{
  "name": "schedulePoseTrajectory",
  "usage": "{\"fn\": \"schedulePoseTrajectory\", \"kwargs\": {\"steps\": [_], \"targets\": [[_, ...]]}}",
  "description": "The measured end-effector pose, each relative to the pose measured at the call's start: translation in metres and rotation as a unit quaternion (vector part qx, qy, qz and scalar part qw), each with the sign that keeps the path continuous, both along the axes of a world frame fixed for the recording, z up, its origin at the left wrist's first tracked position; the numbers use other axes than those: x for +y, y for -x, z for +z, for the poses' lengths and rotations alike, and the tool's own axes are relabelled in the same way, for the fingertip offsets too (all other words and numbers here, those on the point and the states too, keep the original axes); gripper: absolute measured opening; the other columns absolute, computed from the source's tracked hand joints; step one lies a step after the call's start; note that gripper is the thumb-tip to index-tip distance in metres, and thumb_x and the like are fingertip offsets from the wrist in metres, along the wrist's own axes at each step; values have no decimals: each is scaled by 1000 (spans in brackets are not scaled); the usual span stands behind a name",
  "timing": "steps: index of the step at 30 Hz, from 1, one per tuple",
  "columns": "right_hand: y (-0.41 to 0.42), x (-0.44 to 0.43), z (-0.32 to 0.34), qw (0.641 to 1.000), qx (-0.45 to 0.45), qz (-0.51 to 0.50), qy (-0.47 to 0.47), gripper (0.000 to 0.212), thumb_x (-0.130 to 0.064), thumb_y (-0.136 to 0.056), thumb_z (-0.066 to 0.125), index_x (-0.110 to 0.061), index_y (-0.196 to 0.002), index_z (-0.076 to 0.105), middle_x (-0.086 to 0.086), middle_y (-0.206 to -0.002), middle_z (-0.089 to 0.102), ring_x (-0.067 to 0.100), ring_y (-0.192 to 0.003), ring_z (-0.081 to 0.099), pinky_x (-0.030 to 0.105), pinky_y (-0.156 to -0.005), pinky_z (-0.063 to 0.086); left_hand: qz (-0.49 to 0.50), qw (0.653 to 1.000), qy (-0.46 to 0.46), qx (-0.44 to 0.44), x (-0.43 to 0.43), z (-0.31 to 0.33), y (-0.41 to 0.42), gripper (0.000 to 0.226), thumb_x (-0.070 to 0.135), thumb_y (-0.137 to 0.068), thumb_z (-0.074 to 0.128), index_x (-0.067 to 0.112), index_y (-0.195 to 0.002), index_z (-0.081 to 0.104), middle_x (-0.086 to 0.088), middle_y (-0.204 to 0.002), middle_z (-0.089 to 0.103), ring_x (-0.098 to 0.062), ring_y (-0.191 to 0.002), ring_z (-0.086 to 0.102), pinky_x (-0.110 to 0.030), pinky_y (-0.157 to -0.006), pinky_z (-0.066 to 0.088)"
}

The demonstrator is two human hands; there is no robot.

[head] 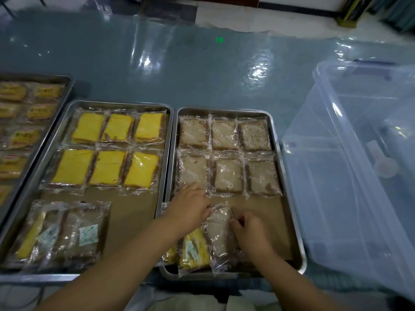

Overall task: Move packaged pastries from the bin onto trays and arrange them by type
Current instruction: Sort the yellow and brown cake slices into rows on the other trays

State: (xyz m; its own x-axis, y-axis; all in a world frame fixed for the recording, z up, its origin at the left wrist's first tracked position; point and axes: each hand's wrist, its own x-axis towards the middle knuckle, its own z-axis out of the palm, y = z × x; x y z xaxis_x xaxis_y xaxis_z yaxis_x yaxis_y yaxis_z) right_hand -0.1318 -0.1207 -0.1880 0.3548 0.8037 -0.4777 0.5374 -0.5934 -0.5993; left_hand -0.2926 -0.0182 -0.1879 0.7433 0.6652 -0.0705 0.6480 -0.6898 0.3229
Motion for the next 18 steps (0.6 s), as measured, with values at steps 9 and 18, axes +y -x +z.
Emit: {"fn": "schedulePoseTrajectory", "kwargs": {"steps": [9, 18], "targets": [[-41, -28, 21, 968, -133, -136, -161, 20, -9, -91, 51, -27, -82, 51, -3, -81, 60, 11, -72, 55, 22, -59, 36, -3, 999, 34, -10, 2, 3, -16, 33, 39, -91, 50, 23, -119, 59, 4, -113, 59, -16, -109, 45, -31, -89, 31], [-22, -38, -2, 904, -320, 267, -92, 59, -34, -91, 49, -25, -146, 28, 9, -155, 21, 33, -144, 13, 49, -117, 14, -14, 998, 50, 26, -5, 3, -12, 23, 33, -89, 54, 25, -108, 65, 4, -107, 58, -17, -102, 48, -33, -84, 35]]}}
